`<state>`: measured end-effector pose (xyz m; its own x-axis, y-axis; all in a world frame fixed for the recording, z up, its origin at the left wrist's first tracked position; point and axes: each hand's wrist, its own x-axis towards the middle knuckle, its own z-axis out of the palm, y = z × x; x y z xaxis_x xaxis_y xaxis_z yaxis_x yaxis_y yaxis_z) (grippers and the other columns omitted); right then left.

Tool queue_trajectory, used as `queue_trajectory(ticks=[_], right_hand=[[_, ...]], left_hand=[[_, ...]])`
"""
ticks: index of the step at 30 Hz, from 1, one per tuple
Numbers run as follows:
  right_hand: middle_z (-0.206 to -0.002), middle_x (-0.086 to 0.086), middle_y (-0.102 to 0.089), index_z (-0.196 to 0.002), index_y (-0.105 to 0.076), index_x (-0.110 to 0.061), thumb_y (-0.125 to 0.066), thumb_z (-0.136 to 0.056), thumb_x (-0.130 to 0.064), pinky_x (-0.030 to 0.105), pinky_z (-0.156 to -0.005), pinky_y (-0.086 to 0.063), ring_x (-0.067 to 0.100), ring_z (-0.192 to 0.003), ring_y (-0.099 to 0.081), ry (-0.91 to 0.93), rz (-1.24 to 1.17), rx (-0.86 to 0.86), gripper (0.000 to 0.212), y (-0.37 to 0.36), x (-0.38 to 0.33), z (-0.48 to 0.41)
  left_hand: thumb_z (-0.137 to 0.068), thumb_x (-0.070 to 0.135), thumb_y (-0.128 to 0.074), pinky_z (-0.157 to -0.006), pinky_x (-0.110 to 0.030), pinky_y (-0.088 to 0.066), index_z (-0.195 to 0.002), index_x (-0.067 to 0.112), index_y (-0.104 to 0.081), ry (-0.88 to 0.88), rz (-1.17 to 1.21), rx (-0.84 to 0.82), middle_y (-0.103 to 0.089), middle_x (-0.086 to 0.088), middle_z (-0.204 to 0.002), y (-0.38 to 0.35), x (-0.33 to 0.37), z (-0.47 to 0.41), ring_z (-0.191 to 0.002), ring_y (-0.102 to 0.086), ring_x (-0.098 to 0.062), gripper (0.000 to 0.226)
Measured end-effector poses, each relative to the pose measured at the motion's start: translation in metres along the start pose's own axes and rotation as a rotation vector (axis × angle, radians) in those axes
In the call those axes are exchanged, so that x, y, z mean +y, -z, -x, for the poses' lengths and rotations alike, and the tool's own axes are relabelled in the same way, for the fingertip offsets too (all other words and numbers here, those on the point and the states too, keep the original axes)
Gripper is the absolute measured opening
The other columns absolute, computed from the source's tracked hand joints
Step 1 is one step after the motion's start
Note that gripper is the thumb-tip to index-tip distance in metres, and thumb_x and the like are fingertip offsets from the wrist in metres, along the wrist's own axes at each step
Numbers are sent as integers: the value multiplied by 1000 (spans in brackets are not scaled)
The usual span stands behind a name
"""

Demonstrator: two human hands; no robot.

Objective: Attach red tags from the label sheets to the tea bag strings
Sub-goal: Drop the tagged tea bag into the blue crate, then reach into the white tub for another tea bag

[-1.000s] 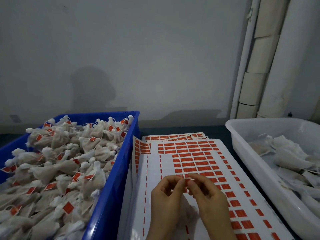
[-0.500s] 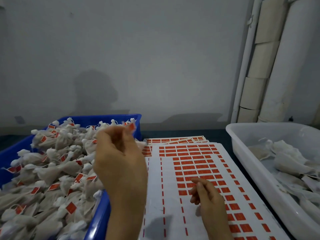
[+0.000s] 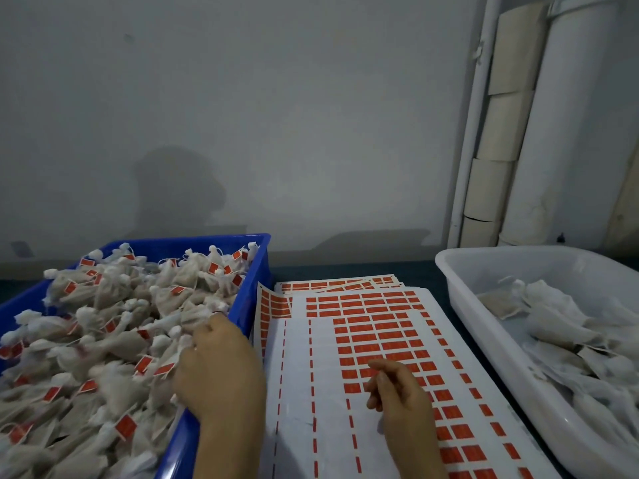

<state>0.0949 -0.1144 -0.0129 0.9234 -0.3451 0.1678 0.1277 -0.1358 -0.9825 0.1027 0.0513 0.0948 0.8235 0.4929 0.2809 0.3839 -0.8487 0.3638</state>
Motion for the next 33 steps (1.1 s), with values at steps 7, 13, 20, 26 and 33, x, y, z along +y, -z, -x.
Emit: queue_trajectory(ticks=[7,13,20,26,33], right_hand=[[-73,-15,-64,-82,-58,-32,-51,-91,-16,10,-56,-48,11,-66,-62,95,75,115,20,14,-24,4],[-91,-25,-53,-91,-48,-44,-52,-89,-33,17,-63,-53,1,-77,-61,139,384,37,11,72,-78,-4],[-119,-1,-56,-127,-50,-31,-53,-89,-32,29,-79,-46,18,-100,-56,-97,1241,-31,38,207,-56,-65],[-102,-12,-62,-90,-51,-50,-40,-82,-57,27,-85,-47,8,-93,-57,-376,1464,-257,16,246,1,-86],[-56,-7,-64,-53,-63,-31,-57,-74,-20,33,-68,-53,8,-58,-60,-274,1437,4,25,246,-7,-97]], left_hand=[[-89,37,-56,-93,-21,-45,-120,31,-55,-516,290,-207,-62,10,-119,-51,31,50,-102,-59,-6,32],[-95,45,-43,-118,-39,-8,-147,30,-20,-600,-22,-597,-14,6,-158,-111,27,57,-146,-12,-17,59],[-96,46,-41,-117,-43,-1,-149,31,-13,-679,-81,-598,-7,6,-159,-124,25,59,-147,-5,-19,62],[-95,48,-41,-118,-42,-2,-147,32,-18,-663,-36,-577,-11,9,-158,-125,25,58,-146,-8,-16,60],[-94,49,-42,-118,-38,-3,-146,35,-24,-644,19,-569,-15,12,-157,-128,22,58,-145,-11,-13,56]])
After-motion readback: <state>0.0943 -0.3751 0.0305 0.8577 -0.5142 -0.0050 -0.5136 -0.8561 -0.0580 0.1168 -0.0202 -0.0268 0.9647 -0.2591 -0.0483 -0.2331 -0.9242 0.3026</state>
